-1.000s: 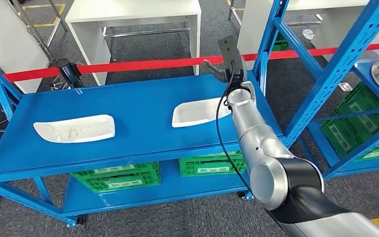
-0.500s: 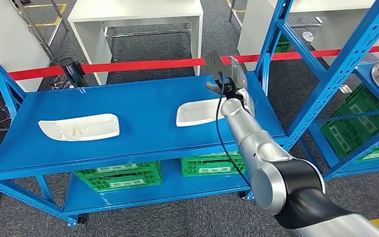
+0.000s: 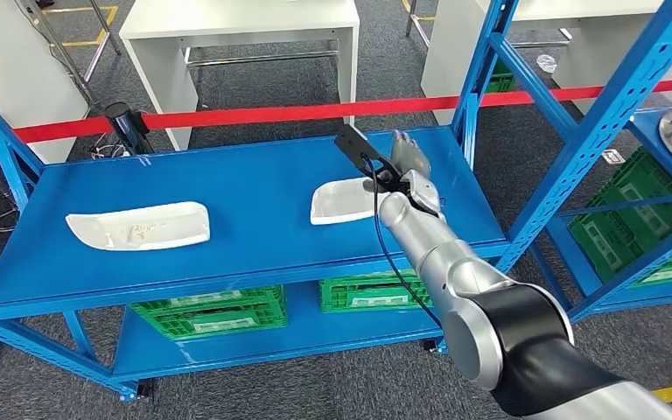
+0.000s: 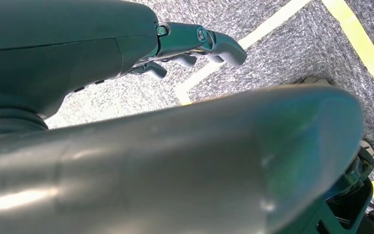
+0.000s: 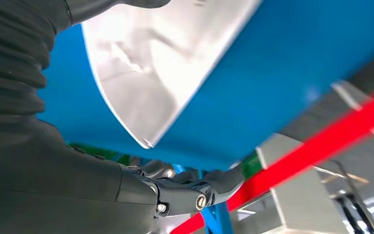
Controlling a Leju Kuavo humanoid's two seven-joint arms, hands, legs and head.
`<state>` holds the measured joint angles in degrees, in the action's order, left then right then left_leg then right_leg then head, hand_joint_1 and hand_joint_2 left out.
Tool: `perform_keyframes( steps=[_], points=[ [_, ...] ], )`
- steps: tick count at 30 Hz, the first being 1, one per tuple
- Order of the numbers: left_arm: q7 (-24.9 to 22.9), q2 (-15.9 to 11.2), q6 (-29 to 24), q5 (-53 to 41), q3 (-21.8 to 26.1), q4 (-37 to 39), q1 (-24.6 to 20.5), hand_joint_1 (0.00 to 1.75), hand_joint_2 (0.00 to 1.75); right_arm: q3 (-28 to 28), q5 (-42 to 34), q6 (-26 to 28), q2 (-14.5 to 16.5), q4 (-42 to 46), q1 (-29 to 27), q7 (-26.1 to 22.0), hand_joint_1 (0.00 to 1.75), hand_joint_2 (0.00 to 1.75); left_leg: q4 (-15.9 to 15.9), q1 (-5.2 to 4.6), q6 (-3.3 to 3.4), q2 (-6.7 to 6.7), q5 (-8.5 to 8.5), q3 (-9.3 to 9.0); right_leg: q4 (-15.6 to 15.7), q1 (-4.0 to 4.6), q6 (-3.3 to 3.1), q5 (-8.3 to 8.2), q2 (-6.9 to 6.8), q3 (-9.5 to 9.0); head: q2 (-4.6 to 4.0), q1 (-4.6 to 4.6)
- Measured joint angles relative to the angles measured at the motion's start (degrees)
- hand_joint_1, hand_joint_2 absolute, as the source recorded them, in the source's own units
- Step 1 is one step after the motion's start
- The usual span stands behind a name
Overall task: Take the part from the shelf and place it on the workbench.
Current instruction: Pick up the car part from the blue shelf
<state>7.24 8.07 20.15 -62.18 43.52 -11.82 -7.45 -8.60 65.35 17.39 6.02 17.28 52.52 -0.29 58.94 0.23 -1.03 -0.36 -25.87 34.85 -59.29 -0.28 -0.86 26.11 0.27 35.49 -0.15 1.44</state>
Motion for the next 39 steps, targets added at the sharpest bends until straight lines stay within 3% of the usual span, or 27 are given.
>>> perform_keyframes(
  steps=[4, 15, 24, 33, 39],
  points=[
    [0.12, 0.02, 0.00, -0.03, 0.00, 0.00, -0.01, 0.00, 0.00, -3.24, 3.39, -2.05, -0.51, -0.50, -0.50, 3.80, 0.00, 1.75, 0.00, 0.00, 0.00, 0.00, 0.00, 0.00, 0.00, -0.01, 0.01, 0.01, 0.00, 0.00, 0.00, 0.00],
    [-0.42, 0.56, 0.00, 0.13, 0.00, 0.07, 0.16, 0.00, 0.00, -6.80, 6.56, -4.89, -1.14, -1.47, -0.62, 5.67, 0.00, 1.75, 0.00, 0.00, 0.01, 0.00, -0.01, 0.00, 0.00, -0.04, 0.02, 0.01, 0.00, 0.00, 0.00, 0.00],
    [-0.39, 0.65, 0.00, 0.16, 0.01, 0.10, 0.58, 0.00, 0.00, -7.57, 7.55, -1.20, -1.54, -1.58, 0.19, 6.22, 0.00, 1.75, 0.00, 0.00, 0.01, 0.00, -0.01, 0.01, 0.00, -0.03, 0.01, 0.01, 0.00, 0.00, 0.00, 0.00],
    [0.29, 0.65, 0.00, 0.71, 0.17, 0.11, 0.87, 0.00, 0.00, -7.57, 8.68, -2.30, -1.42, -1.58, 4.48, 7.08, 0.00, 1.75, 0.00, 0.00, 0.03, -0.02, 0.01, 0.02, -0.01, -0.03, 0.02, 0.01, -0.01, -0.02, 0.00, 0.00],
    [0.75, 0.66, 0.00, 0.81, 0.20, 0.10, 0.86, 0.00, 0.00, -7.57, 8.51, -0.95, -1.06, -1.56, 5.72, 4.81, 0.00, 1.75, 0.00, 0.00, 0.03, -0.01, 0.01, 0.02, -0.01, -0.03, 0.02, 0.01, -0.01, -0.02, 0.00, 0.01]
  ],
)
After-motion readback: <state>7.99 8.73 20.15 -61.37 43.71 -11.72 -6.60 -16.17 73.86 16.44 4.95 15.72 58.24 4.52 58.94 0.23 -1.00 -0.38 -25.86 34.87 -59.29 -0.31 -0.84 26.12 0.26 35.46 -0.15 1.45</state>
